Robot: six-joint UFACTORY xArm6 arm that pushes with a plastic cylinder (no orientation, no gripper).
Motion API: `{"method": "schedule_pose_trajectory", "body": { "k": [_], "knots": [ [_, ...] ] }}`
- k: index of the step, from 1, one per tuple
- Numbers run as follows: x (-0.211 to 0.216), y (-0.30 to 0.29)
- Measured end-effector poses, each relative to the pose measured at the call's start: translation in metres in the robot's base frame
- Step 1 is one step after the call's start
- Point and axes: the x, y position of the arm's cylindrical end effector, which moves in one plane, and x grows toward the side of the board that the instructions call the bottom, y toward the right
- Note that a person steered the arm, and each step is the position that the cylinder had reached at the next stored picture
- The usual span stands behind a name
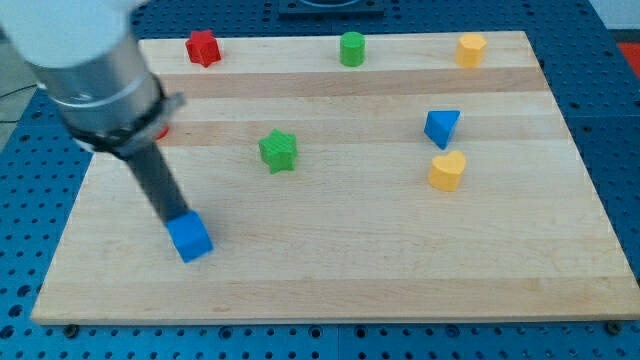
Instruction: Place the green star left beside the cube
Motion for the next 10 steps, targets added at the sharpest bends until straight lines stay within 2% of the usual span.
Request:
{"method": "schedule_pose_trajectory", "body": {
  "k": [2, 3, 4, 6, 10],
  "knots": [
    [0.045, -0.049],
    [0.053, 0.003],
    [0.031, 0.031],
    [0.030, 0.094],
    [0.027, 0.049]
  ]
}}
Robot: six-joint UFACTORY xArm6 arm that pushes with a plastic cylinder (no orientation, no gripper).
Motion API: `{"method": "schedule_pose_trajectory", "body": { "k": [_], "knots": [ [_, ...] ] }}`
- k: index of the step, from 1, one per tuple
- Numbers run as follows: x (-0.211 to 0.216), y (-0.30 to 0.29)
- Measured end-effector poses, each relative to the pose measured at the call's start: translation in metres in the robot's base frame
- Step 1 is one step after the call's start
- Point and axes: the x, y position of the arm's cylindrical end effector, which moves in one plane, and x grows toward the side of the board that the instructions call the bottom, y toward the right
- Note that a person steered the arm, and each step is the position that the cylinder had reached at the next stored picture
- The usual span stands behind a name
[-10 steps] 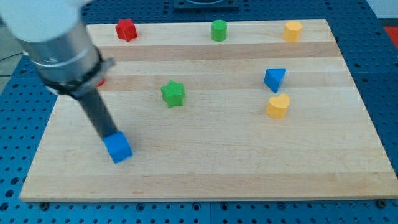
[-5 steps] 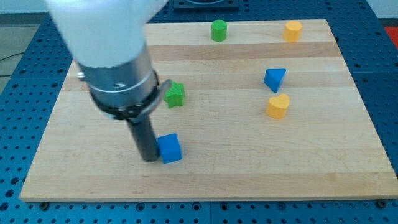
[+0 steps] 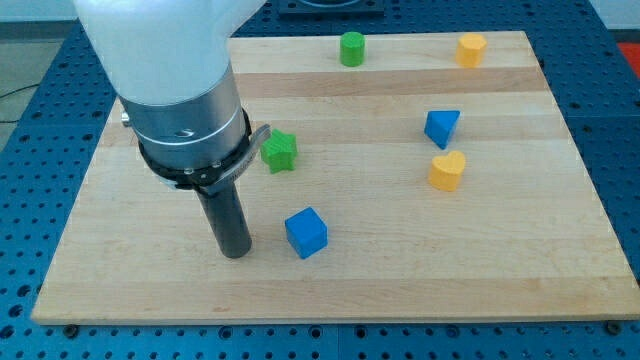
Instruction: Place the green star left beside the cube
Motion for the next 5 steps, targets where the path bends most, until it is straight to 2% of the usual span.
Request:
{"method": "schedule_pose_trajectory", "body": {
  "k": [5],
  "knots": [
    [0.0000, -0.0112]
  ]
}}
